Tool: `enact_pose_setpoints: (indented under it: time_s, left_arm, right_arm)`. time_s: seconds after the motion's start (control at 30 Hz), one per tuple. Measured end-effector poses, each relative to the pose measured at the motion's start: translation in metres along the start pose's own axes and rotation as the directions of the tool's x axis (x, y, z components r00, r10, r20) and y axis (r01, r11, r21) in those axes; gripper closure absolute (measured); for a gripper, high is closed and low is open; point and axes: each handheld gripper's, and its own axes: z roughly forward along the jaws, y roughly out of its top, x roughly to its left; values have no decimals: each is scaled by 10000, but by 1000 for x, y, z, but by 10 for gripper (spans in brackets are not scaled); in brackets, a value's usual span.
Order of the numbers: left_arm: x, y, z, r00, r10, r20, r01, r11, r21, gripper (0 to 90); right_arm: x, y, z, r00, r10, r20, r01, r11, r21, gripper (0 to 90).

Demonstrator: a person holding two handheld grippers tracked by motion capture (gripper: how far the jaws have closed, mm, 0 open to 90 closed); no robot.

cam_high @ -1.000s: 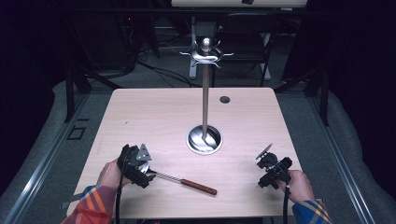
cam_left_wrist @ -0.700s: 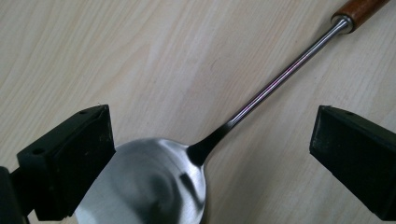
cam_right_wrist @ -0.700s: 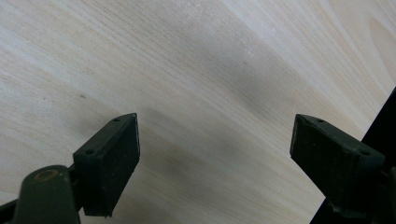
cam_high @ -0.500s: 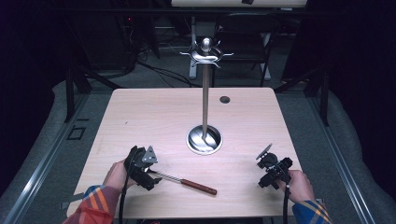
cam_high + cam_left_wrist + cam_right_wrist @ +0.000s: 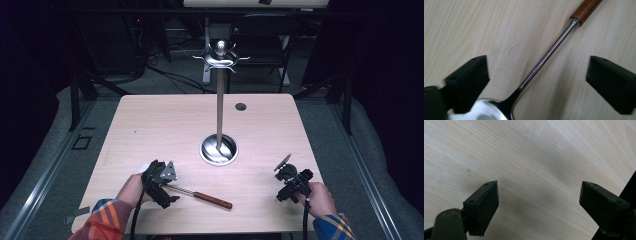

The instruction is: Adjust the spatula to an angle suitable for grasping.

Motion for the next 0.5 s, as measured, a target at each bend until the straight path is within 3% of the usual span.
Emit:
enact_pose_setpoints:
  time_s: [0.1, 0.2, 0.23, 0.37, 0.5]
  left_arm:
    - [0, -1, 2, 10000, -62, -10, 62, 10000, 65, 173]
    - [0, -2, 3, 9999, -139, -77, 139, 9999, -5, 335]
    - [0, -2, 3, 9999, -145, -50, 144, 9999, -46, 335]
    - [1, -2, 7, 9992, -137, 367, 143, 9998, -149, 461]
    - [2, 1, 15, 9982, 119, 586, -128, 9998, 137, 541]
  right_arm:
    - [0, 0, 0, 10000, -60, -43, 60, 10000, 75, 154]
    - [1, 0, 1, 9999, 29, -114, -29, 10000, -7, 154]
    - [1, 0, 1, 9999, 29, -114, -29, 10000, -7, 154]
    - [0, 1, 1, 9999, -75, -86, 76, 9999, 131, 154]
    - [1, 0, 1, 9999, -96, -77, 97, 9999, 103, 154]
